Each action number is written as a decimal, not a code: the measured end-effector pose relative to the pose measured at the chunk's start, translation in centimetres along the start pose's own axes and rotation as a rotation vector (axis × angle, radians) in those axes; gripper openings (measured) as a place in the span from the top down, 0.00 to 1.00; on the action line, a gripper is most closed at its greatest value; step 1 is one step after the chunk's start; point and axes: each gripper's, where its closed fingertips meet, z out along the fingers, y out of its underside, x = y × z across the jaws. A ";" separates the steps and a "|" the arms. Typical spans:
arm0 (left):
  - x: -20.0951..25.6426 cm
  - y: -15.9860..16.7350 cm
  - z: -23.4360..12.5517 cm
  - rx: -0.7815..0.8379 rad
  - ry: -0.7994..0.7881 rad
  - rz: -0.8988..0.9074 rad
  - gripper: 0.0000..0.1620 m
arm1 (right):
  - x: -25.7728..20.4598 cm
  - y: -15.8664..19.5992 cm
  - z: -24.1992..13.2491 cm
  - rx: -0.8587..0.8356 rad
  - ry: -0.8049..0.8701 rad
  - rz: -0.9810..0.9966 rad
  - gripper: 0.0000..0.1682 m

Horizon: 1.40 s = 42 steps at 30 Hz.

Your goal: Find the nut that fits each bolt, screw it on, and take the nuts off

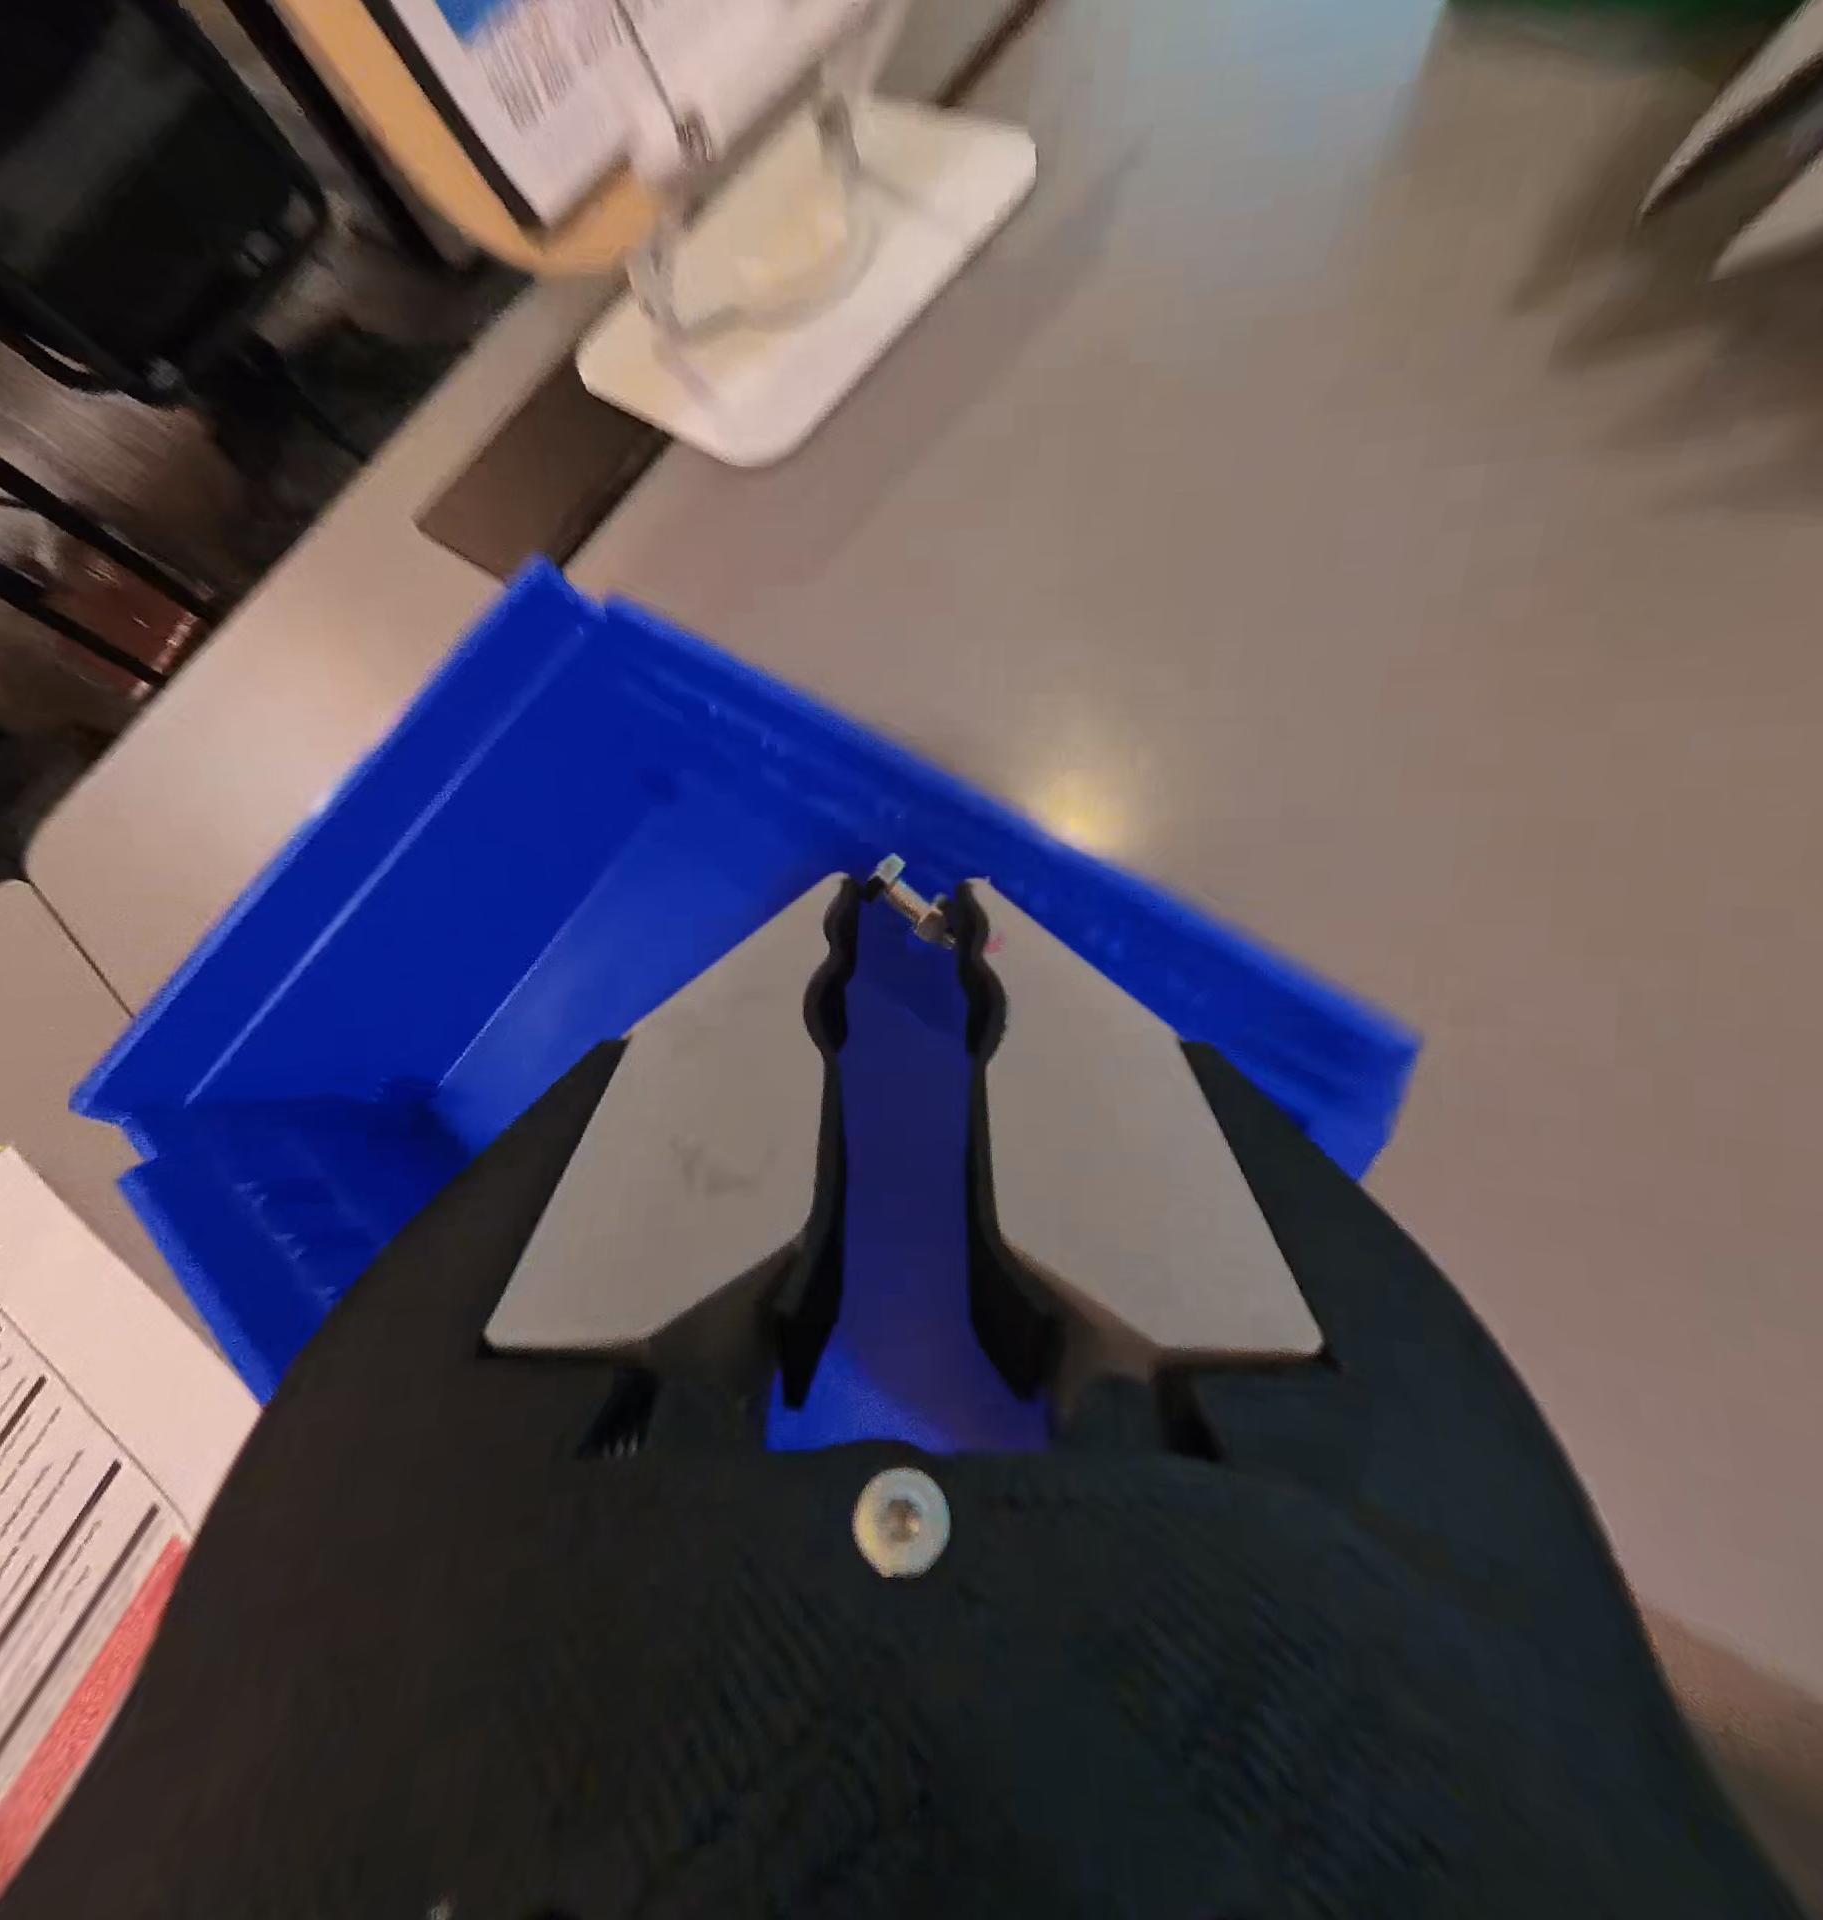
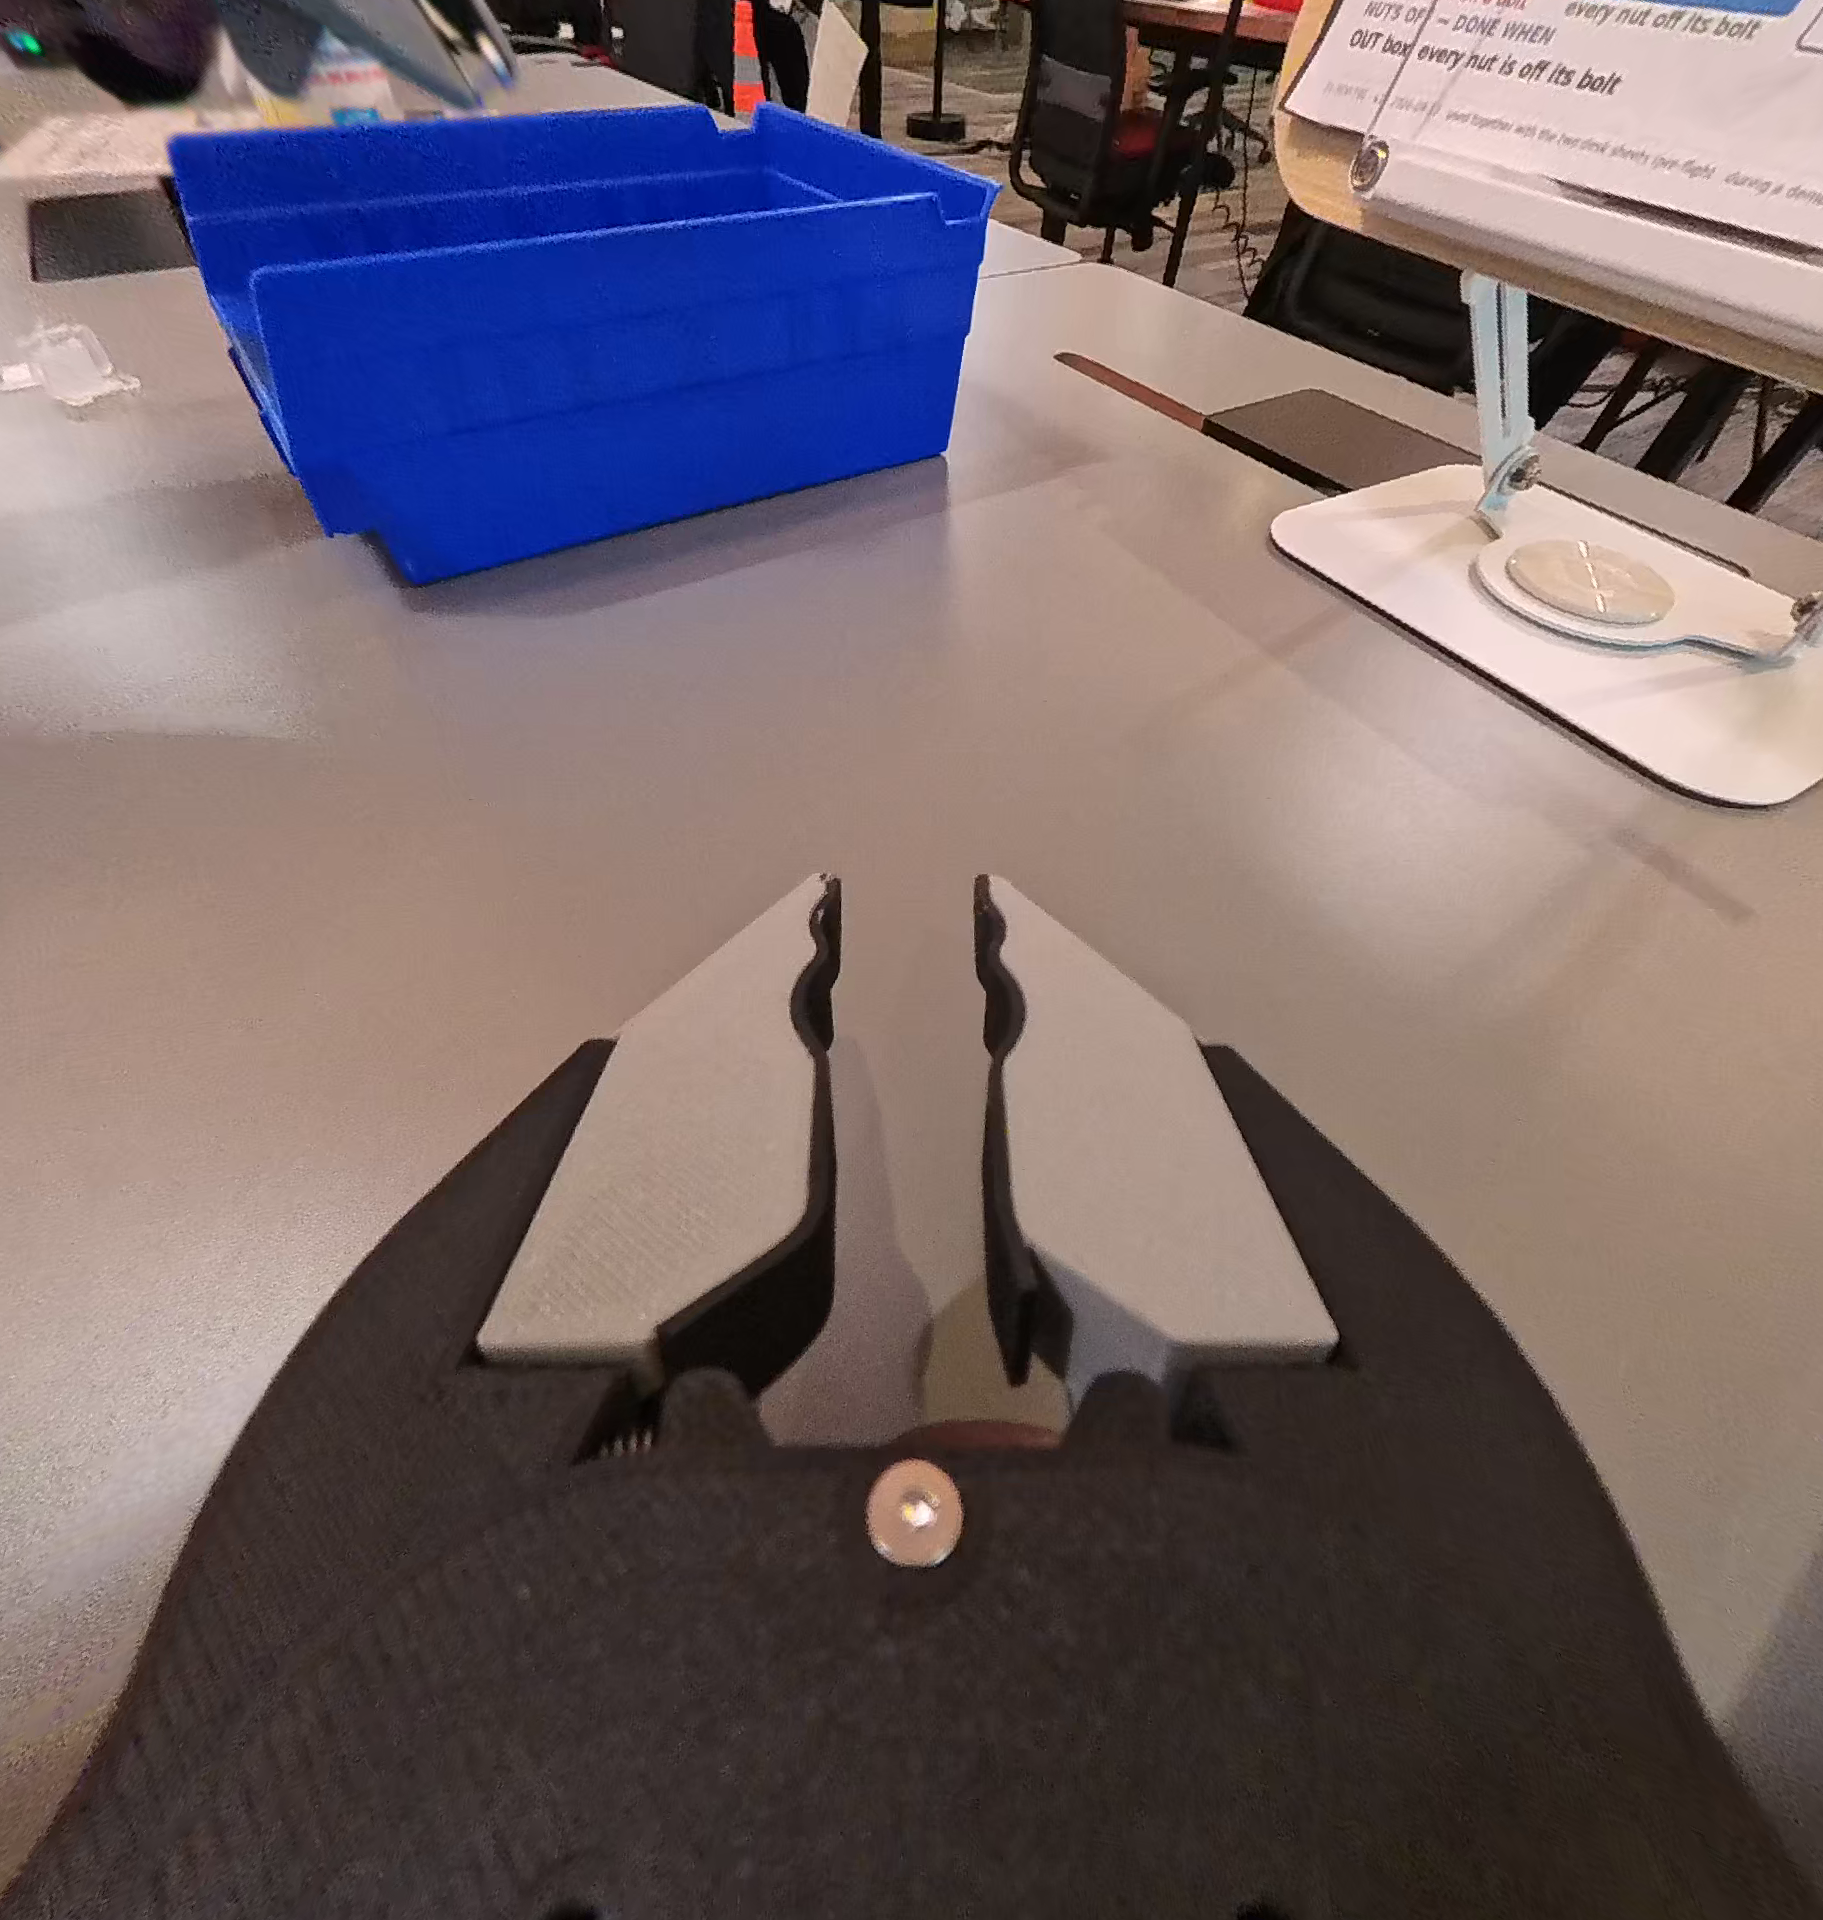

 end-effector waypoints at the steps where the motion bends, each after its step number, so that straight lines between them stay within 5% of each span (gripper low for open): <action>1: 0.7 -1.4 -0.6 0.031 -0.018 -0.031 0.90 | 0.0 0.0 0.0 -0.002 0.002 0.004 0.87; 4: 5.6 -5.9 -0.8 0.153 0.066 -0.163 0.90 | 0.0 -0.6 -0.3 0.012 0.009 0.011 0.87; 7: 13.5 -10.3 1.4 0.344 0.338 -0.292 0.90 | -0.4 -1.5 -0.8 0.044 -0.001 0.008 0.86; 11: 20.3 -11.2 8.4 0.370 0.541 -0.395 0.90 | -1.4 -2.7 -1.5 0.095 -0.048 -0.009 0.84; 17: 22.0 -12.1 14.9 0.320 0.697 -0.533 0.90 | 0.1 -1.9 -1.7 0.059 -0.003 0.032 0.84; 25: 23.2 -7.9 19.0 0.059 0.582 -0.347 0.91 | 1.4 0.5 -0.8 -0.074 0.042 0.081 0.84; 42: 20.4 -8.0 19.4 0.128 0.304 -0.192 0.85 | 0.7 1.8 0.4 -0.110 0.058 -0.033 0.85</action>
